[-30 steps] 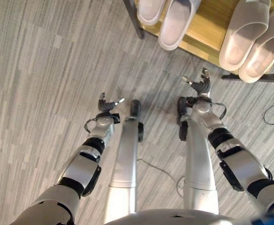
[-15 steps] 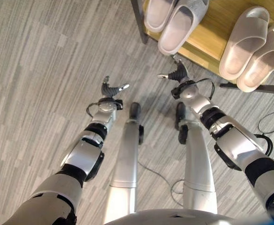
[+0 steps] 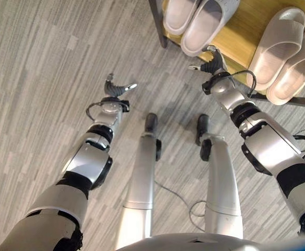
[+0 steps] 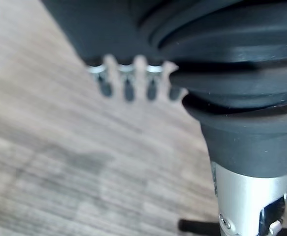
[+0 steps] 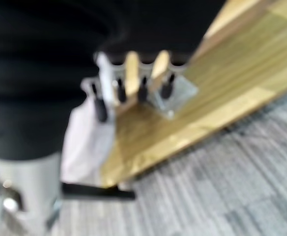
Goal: Arrange the slippers neatly on the shoe rack.
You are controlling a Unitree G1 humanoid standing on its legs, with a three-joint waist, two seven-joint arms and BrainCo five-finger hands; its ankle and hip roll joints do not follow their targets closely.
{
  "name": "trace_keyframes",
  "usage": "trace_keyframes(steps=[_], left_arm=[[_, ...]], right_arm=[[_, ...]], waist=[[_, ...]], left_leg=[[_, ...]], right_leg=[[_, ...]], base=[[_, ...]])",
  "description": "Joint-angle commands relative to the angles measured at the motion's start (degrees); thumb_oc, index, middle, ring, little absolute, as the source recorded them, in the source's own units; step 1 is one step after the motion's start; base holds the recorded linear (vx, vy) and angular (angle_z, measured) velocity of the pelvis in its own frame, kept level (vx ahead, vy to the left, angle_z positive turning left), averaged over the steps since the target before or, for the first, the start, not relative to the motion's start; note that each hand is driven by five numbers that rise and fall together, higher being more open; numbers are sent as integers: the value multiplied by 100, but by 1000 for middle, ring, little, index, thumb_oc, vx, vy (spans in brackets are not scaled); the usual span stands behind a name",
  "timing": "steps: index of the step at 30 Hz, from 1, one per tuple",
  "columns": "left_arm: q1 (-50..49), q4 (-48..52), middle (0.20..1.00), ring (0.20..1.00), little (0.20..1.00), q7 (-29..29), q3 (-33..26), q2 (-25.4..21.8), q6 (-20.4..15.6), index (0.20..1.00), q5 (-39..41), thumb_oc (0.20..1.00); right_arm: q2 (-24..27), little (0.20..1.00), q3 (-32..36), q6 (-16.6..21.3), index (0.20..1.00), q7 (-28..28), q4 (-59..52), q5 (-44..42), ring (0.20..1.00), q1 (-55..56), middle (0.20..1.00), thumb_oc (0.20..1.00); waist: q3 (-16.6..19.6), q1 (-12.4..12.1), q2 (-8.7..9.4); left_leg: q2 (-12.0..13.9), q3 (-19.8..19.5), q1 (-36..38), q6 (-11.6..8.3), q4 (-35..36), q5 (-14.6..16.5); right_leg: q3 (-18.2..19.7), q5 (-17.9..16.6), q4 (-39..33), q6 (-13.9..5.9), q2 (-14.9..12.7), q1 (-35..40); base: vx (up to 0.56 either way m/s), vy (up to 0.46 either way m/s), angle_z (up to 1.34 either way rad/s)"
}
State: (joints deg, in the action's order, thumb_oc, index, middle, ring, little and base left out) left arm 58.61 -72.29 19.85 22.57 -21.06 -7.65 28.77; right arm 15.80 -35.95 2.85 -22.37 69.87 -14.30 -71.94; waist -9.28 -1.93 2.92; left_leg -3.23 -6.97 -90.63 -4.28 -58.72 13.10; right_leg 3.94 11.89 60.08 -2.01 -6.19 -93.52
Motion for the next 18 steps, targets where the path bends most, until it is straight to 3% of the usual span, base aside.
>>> trace_keyframes(steps=[1,6,11,12,14,18], left_arm=[[-60,-558,1000,1000,1000,-68,-64,-104,-76,1000,55,1000],[-1049,-154,1000,1000,1000,-82,-400,112,-204,1000,-131,1000],[-2068,314,1000,1000,1000,-18,-572,465,-400,1000,-319,1000],[-2068,314,1000,1000,1000,-18,-572,465,-400,1000,-319,1000],[-2498,535,1000,1000,1000,-177,-385,622,-451,1000,-535,1000],[-2710,589,1000,1000,1000,-316,-241,728,-435,1000,-741,1000]], right_arm=[[-410,1000,102,65,1000,-103,314,182,1000,-208,1000,1000],[-496,1000,672,161,1000,-33,-134,152,1000,1156,1000,1000],[-488,1000,1044,177,1000,-118,-572,699,1000,2860,1000,1000],[-488,1000,1044,177,1000,-118,-573,699,1000,2861,1000,1000],[-480,1000,1078,115,1000,33,-402,978,1000,3897,1000,1000],[-484,1000,1017,78,1000,188,-194,1174,1000,4342,1000,1000]], waist=[[105,68,-114],[43,135,-101],[-170,294,-66],[-172,294,-66],[-192,404,34],[-189,426,69]], left_leg=[[40,-162,139,189,412,-46],[164,-106,674,190,636,-59],[308,-47,2155,173,1856,-276],[307,-47,2158,173,1857,-277],[311,-45,3240,115,2687,-438],[327,-14,3876,105,3101,-482]], right_leg=[[330,233,-266,-183,50,585],[254,117,-560,-176,58,1175],[103,-221,-1714,-256,-170,2585],[103,-221,-1715,-256,-170,2588],[-78,-480,-2580,-343,-287,3675],[-167,-599,-3007,-388,-335,4275]], base=[[0,0,0],[-59,38,-2],[-86,68,-5],[-81,66,6],[-75,60,8],[-1,29,8]])
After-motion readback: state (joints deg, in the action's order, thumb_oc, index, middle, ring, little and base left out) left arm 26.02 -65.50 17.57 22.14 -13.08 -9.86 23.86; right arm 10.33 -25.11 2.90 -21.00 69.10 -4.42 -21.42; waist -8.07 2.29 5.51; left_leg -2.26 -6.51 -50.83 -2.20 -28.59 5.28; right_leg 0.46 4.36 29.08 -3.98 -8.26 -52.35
